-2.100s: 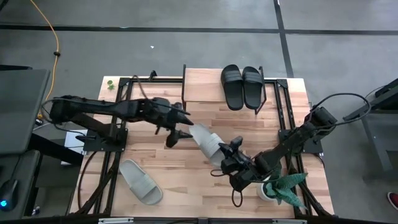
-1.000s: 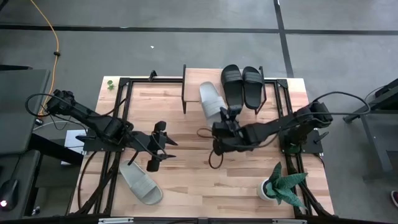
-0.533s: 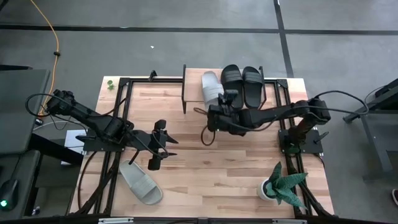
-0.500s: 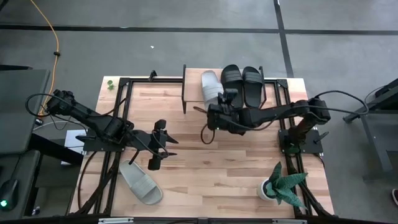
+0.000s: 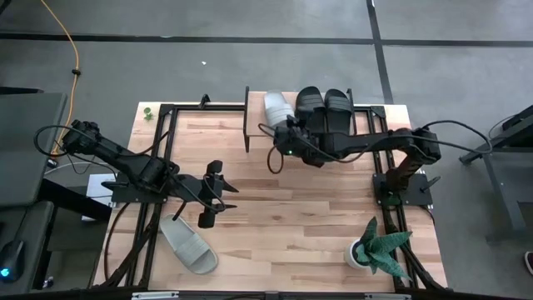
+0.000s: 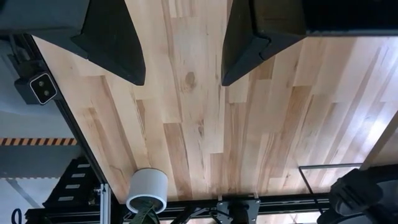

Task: Pick and place slides into the shelf
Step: Put the right gray slipper on the shelf

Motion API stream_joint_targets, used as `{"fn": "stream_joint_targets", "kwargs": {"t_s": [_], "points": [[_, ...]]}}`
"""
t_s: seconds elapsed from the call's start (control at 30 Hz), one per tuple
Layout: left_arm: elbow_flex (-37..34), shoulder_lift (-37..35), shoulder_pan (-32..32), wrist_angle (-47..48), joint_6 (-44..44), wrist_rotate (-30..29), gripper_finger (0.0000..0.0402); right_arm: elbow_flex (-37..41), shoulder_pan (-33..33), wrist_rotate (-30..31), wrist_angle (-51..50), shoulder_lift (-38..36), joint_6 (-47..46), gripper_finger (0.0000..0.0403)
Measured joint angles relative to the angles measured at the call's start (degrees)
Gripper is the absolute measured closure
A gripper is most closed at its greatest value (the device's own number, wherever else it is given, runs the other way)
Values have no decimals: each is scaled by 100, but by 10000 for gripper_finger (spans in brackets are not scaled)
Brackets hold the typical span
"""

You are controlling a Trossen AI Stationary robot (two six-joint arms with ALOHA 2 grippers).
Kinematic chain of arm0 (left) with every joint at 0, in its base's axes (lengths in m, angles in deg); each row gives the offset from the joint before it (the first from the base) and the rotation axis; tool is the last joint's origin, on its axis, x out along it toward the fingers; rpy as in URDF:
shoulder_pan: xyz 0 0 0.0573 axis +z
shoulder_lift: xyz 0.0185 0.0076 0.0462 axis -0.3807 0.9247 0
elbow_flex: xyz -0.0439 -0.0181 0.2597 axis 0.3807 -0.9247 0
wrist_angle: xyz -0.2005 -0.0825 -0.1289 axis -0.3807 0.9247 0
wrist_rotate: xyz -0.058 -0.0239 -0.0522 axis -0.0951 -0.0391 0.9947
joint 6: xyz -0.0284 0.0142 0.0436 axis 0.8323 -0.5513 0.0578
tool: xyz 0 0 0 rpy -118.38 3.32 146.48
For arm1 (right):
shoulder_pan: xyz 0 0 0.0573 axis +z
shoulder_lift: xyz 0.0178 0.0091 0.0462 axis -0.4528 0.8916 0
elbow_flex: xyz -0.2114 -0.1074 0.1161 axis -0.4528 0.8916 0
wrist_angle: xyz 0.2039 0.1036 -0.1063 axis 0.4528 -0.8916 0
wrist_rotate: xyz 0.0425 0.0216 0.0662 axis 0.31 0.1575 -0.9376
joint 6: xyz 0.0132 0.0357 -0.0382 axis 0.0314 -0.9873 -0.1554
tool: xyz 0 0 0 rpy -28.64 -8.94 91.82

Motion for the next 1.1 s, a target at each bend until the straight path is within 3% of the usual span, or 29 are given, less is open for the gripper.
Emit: {"fn": "stream_joint_targets", "kwargs": {"t_s": [0.47,1.1], "points": [[0,1,0,0,9,4,202,0,-403,-243,-380,2,-278,403],[-2,1,0,-7,22,11,202,157,-444,-201,-570,2,-479,403]]}}
